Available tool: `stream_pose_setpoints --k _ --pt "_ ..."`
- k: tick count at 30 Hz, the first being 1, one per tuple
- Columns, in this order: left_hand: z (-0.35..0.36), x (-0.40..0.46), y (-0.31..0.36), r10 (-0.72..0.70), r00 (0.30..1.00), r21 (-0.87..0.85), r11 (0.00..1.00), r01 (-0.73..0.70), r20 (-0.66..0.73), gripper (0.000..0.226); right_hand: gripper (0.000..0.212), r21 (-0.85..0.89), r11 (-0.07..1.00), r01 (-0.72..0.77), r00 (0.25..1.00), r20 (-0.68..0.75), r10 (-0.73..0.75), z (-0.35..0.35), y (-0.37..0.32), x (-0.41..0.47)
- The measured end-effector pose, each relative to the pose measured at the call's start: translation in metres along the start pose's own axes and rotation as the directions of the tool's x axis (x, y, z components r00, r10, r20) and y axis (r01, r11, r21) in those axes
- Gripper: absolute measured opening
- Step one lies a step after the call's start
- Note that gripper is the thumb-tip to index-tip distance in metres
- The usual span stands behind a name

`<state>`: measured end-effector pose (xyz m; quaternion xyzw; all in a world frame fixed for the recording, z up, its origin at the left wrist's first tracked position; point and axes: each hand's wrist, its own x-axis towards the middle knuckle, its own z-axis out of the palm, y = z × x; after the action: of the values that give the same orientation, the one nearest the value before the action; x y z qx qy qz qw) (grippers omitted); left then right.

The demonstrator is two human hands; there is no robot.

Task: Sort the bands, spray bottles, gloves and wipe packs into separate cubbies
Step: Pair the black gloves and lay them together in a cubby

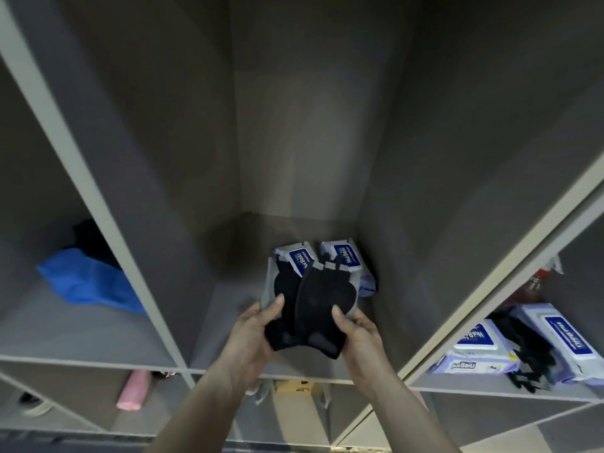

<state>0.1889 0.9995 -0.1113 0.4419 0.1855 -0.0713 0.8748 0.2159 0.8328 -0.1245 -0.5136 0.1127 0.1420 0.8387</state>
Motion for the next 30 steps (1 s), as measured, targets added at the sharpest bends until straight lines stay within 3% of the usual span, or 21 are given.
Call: stream_pose_setpoints --k 4,11,13,17,20,23,25,27,29,30 --pt "-0.003 -0.002 0.004 0.035 0.999 -0.014 0.999 -0.035 -0.014 0.027 0.038 0.080 0.997 -0.012 1.000 0.015 0.011 -0.004 -0.007 -0.006" --pt "-0.002 -0.004 0.009 0.094 0.990 0.104 0.991 -0.084 -0.101 0.032 0.045 0.047 0.999 -0.025 0.993 0.117 0.019 -0.002 -0.025 -0.016" --pt "-0.002 -0.004 0.012 0.089 0.988 0.036 0.996 -0.085 -0.130 0.036 0.044 0.038 0.999 -0.017 0.992 0.128 0.012 0.001 -0.029 -0.016" --pt "0.002 -0.006 0.026 0.025 1.000 -0.225 0.974 -0.028 -0.017 0.037 0.038 -0.073 0.996 0.043 0.995 0.098 -0.035 0.009 -0.037 -0.017" --pt "0.001 -0.005 0.033 0.076 0.997 -0.244 0.966 -0.080 -0.024 0.039 0.031 -0.133 0.988 0.083 0.996 -0.018 -0.086 0.010 -0.041 -0.012" --pt "-0.002 -0.002 0.037 0.061 0.998 -0.239 0.969 -0.063 -0.016 0.051 0.026 -0.126 0.990 0.062 0.997 -0.037 -0.067 0.015 -0.044 -0.005" --pt "0.004 -0.002 0.038 0.048 0.998 -0.182 0.982 -0.038 0.046 0.055 0.024 -0.134 0.990 0.036 0.999 0.010 -0.035 0.022 -0.043 -0.006" --pt "0.017 0.000 0.035 0.107 0.990 -0.066 0.993 -0.101 0.090 0.052 0.025 -0.114 0.993 0.010 0.996 0.085 -0.001 0.031 -0.040 -0.009" --pt "0.026 0.006 0.028 0.250 0.967 0.206 0.945 -0.254 0.044 0.051 0.027 -0.049 0.999 -0.005 0.989 0.147 0.012 0.038 -0.036 -0.011" --pt "0.028 0.010 0.026 0.340 0.940 0.389 0.865 -0.316 0.008 0.054 0.028 -0.009 1.000 -0.013 0.987 0.160 0.014 0.039 -0.036 -0.012"
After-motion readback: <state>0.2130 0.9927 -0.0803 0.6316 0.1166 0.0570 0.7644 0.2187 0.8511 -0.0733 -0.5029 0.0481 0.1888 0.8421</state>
